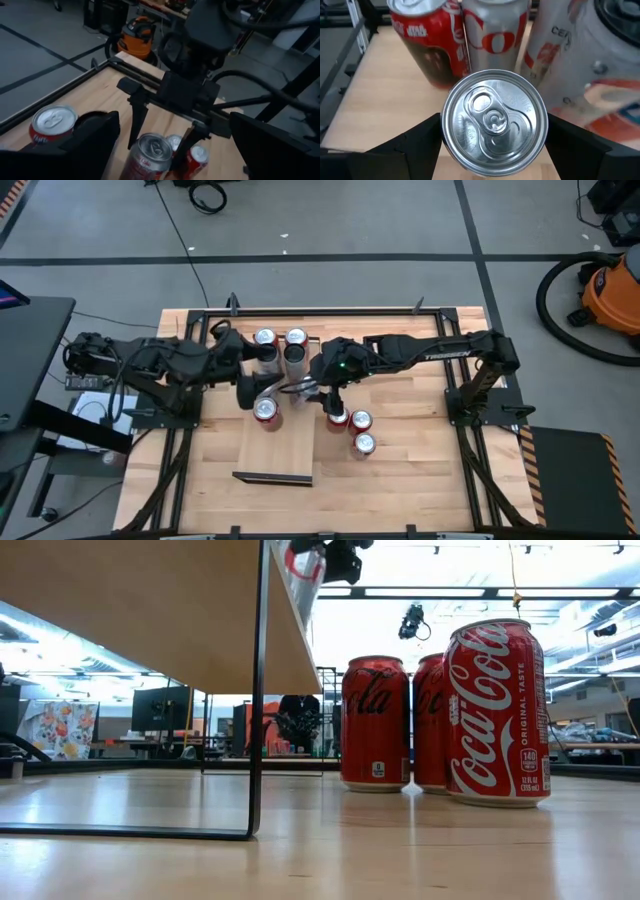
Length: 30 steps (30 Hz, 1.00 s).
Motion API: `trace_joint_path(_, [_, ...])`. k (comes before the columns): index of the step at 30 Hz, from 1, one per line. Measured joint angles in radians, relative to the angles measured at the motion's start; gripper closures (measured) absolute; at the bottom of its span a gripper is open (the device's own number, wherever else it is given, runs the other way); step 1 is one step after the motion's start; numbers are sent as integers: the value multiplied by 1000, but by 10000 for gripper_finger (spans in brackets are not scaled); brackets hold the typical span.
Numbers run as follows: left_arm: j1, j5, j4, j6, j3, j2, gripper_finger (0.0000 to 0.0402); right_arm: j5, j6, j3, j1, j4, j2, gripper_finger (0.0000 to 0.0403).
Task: Place canned beverage on shelf
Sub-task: Put the red and silver soda can aligned with the other red and silver soda can on the shelf, then adjust the top left red and black soda can
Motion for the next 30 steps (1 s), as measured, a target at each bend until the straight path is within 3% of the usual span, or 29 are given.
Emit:
trace_joint_path(13, [-3, 6, -33, -34, 0, 0, 13, 11, 1, 1, 0, 62, 24, 47])
trace_joint_path(23, [-3, 34, -55, -35, 0, -2, 13, 40, 5, 1, 4, 50, 21, 57])
trace_joint_path(30, [-3, 51, -138, -79, 0, -2, 13, 47, 44, 9, 24, -58, 11, 57])
